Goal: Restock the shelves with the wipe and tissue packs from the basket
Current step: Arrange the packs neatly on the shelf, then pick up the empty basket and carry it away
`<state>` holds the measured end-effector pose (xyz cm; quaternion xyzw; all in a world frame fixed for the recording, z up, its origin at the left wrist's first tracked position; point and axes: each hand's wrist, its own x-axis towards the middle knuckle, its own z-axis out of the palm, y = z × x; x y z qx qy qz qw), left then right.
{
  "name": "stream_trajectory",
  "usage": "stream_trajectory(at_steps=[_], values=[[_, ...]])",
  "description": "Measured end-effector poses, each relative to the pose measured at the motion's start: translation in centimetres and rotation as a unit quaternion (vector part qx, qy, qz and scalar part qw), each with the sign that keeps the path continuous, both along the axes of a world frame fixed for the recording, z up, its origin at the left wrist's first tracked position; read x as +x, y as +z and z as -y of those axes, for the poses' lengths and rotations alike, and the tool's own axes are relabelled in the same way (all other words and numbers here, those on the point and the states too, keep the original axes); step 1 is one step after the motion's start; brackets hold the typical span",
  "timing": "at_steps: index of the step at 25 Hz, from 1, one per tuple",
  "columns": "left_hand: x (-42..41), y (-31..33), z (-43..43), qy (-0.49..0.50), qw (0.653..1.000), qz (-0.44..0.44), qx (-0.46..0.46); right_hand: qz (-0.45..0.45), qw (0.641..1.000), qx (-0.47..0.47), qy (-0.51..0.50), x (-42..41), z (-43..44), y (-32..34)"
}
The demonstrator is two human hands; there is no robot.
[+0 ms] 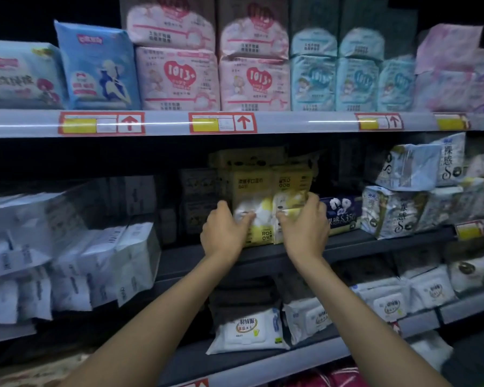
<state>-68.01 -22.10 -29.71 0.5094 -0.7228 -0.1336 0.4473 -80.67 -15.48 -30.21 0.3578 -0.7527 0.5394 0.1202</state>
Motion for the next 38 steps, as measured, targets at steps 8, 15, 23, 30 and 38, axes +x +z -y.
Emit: stream_trajectory(at_steps=[8,15,23,30,38], values=[[1.0,1.8,-0.2,0.015,0.993,0.094,0.074,-0.018,0.996,0.087,-0.014,0.7,-1.7,2.0],[6.4,2.5,-4.9,-0.107,0.982,0.15,0.042,-0.086,0.982,0.138,0.094,1.7,-7.4,3.7],[15.5,0.6,-11.6,-0.113,0.904,0.407,-0.067,-0.231,0.899,0.357,0.109,6.9,-15.5,2.2],[21.4,-4.6,-16.7,-0.127,0.901,0.406,-0.082,-0.19,0.85,0.473,0.133,10.7,-22.3,-2.3],[24.4,-10.8,-20.7,-0.156,0.899,0.404,-0.064,-0.165,0.82,0.517,0.18,11.8,-26.1,-9.6]])
